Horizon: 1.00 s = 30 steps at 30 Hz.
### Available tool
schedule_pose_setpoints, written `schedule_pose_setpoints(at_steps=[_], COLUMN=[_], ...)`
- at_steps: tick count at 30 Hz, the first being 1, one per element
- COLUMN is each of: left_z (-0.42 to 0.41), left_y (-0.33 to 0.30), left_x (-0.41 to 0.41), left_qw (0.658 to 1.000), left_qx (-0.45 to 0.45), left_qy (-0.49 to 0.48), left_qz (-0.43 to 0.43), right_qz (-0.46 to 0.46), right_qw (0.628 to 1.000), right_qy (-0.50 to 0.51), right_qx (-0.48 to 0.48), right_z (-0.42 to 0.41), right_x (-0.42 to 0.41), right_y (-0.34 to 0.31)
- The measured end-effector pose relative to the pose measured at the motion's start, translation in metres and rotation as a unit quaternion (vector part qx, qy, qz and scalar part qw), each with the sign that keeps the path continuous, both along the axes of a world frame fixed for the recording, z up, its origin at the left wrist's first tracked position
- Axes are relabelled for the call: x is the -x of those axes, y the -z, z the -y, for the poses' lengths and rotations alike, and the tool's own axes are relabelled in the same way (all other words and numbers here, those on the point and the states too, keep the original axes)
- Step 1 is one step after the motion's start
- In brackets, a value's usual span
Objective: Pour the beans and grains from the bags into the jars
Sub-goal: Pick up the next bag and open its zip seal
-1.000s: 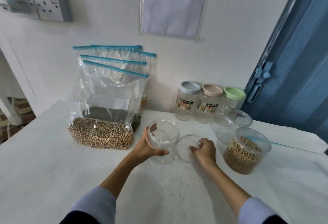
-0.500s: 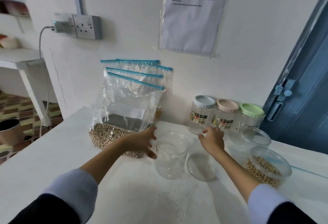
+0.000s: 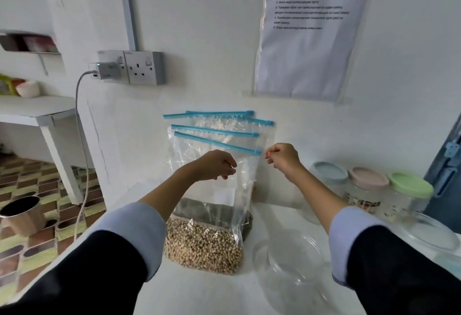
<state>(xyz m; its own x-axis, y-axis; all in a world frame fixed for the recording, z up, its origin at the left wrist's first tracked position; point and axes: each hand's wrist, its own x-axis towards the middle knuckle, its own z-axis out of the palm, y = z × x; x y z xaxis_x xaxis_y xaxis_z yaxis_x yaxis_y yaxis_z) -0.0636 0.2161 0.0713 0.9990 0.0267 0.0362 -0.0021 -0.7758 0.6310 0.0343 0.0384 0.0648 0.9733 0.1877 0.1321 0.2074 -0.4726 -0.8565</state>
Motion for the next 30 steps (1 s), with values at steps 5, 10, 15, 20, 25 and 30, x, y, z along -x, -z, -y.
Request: schedule_pose_setpoints(at_steps=[5, 10, 15, 20, 25, 30], left_z=[-0.016, -0.019, -0.017, -0.006, 0.011, 0.017], left_y=[0.002, 0.011, 0.012, -0.006, -0.022, -0.032], left_x=[-0.023, -0.040, -0.052, -0.057, -0.057, -0.044], left_qw=[0.999, 0.998, 0.991, 0.978, 0.965, 0.960], left_qx=[-0.007, 0.016, 0.005, -0.008, -0.024, -0.062], left_qy=[0.015, 0.008, -0.015, -0.023, -0.032, -0.015], left_qz=[0.036, 0.068, 0.129, 0.206, 0.257, 0.272], right_qz=[-0.109, -0.161, -0.119, 0.010, 0.108, 0.142], right_qw=[0.993, 0.981, 0.985, 0.998, 0.994, 0.985], right_qy=[0.015, -0.006, 0.013, 0.012, -0.019, -0.085], right_qx=[-0.032, -0.107, -0.124, -0.056, -0.007, -0.053], right_z=[-0.021, -0.034, -0.039, -0.031, -0.027, -0.018], right_x=[-0.024, -0.028, -0.031, -0.027, -0.009, 0.019], right_y=[0.012, 0.023, 0.023, 0.010, -0.006, -0.023])
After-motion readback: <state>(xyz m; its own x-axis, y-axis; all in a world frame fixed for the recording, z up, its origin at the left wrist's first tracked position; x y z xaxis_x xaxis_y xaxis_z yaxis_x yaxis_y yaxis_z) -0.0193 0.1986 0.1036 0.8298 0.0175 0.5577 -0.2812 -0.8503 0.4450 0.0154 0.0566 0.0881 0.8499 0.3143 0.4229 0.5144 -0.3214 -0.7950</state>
